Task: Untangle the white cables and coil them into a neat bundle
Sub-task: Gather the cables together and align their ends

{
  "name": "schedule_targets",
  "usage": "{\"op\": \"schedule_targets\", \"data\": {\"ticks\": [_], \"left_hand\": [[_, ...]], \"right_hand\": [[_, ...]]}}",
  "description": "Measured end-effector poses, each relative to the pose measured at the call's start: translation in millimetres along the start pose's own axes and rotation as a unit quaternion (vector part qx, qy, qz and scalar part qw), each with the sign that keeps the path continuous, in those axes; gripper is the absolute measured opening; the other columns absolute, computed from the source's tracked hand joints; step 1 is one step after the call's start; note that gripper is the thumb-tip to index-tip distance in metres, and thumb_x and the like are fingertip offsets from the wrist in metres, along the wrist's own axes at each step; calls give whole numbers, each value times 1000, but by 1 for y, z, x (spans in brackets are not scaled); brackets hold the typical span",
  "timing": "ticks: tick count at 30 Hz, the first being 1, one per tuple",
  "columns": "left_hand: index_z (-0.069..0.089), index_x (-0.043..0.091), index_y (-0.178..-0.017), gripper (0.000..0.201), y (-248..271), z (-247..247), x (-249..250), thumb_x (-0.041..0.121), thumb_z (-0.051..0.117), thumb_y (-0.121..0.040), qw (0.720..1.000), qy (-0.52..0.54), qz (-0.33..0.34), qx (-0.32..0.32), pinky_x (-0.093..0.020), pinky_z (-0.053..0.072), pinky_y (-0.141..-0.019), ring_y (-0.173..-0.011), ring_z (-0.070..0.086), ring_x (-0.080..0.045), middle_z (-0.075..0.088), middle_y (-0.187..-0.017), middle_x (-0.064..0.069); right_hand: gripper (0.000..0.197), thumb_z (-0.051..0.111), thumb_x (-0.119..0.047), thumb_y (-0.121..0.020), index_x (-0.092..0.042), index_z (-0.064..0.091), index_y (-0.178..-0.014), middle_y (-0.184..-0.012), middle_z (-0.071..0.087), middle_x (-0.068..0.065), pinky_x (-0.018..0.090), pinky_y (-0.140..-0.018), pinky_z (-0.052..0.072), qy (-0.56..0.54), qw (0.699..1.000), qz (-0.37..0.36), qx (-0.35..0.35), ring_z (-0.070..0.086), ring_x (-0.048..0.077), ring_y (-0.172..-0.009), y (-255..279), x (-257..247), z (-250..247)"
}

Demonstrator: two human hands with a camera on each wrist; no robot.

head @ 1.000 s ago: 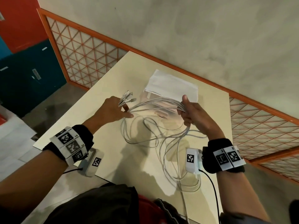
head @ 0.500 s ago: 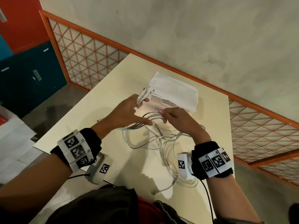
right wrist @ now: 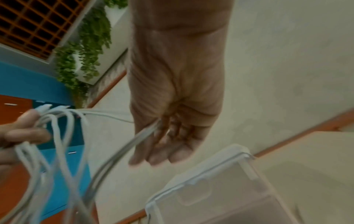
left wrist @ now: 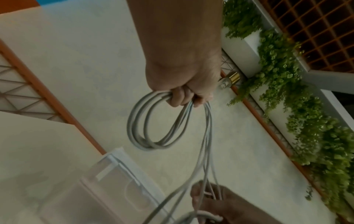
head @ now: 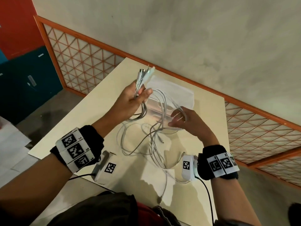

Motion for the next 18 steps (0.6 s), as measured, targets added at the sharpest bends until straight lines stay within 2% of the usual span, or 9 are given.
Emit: {"op": "schedule_targets", "data": {"ticks": [3,5,6,8,10,12,15,17,18], "left_hand": [[33,22,-69,32,-4,-6,5,15,51,-94,1000,9,7,24,-10,40,-65,-59,47,2,42,-69,-5],[35,26,-69,31,-4,-4,2,17,52,-94,1000,-6,2,13,-10,40,-64,-59,47,2,42,-70,-8],[35,26,-69,31,-2,-3,0,18,52,-94,1000,-14,-2,10,-11,39,-64,-59,47,0,43,-69,-7],[34,23,-69,32,0,1,-3,19,53,-93,1000,-17,-8,11,-14,39,-64,-60,47,-3,44,-66,-3],[31,20,-69,33,0,5,-1,17,52,-94,1000,-5,-8,20,-14,40,-65,-61,46,-5,42,-67,-6],[31,20,-69,33,-4,6,5,15,51,-94,999,15,-1,37,-14,40,-65,-60,45,-4,39,-67,-8],[30,19,-68,34,-12,3,12,13,49,-95,998,43,4,55,-14,39,-63,-59,43,-3,39,-64,-2],[30,19,-68,34,-14,5,13,13,49,-95,997,50,4,52,-14,38,-62,-58,42,-3,39,-63,-1],[30,19,-68,33,-14,8,14,13,49,-95,998,51,3,48,-13,38,-61,-57,41,-3,38,-64,-1]], "right_hand": [[5,68,-13,-84,-10,64,-84,-65,62,0,29,-73,50,-165,982,-23,87,62,14,-64,4,13,-6],[15,54,-21,-93,-12,63,-84,-53,53,-5,30,-72,50,-255,959,-17,121,59,15,-58,5,14,-7],[20,50,-23,-96,-13,61,-83,-49,44,-6,28,-64,50,-284,950,-14,127,52,14,-51,5,13,-7],[25,47,-27,-98,-14,58,-79,-48,30,-6,23,-47,38,-265,954,-23,137,32,12,-43,6,5,-8],[27,52,-29,-96,-12,59,-76,-49,33,-5,22,-45,29,-164,975,-35,145,28,13,-45,5,-3,-6],[32,56,-38,-92,-12,62,-75,-51,48,-10,25,-53,36,-67,989,-53,119,39,11,-49,6,-8,0],[28,56,-52,-82,-28,69,-79,-77,68,-6,25,-73,47,-23,999,-31,19,60,2,-68,7,-3,16],[18,67,-51,-76,-38,70,-87,-68,62,9,31,-71,46,-19,999,0,-42,59,19,-64,5,0,28],[22,72,-50,-74,-41,70,-93,-56,48,5,30,-61,38,-7,997,9,-70,46,20,-54,4,1,34]]}}
Point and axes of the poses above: each hand's wrist, its own y-axis away from the middle knuckle, its own z-axis out of the palm, x = y × z, the point moved 2 cm from there along -y, towards the middle knuckle
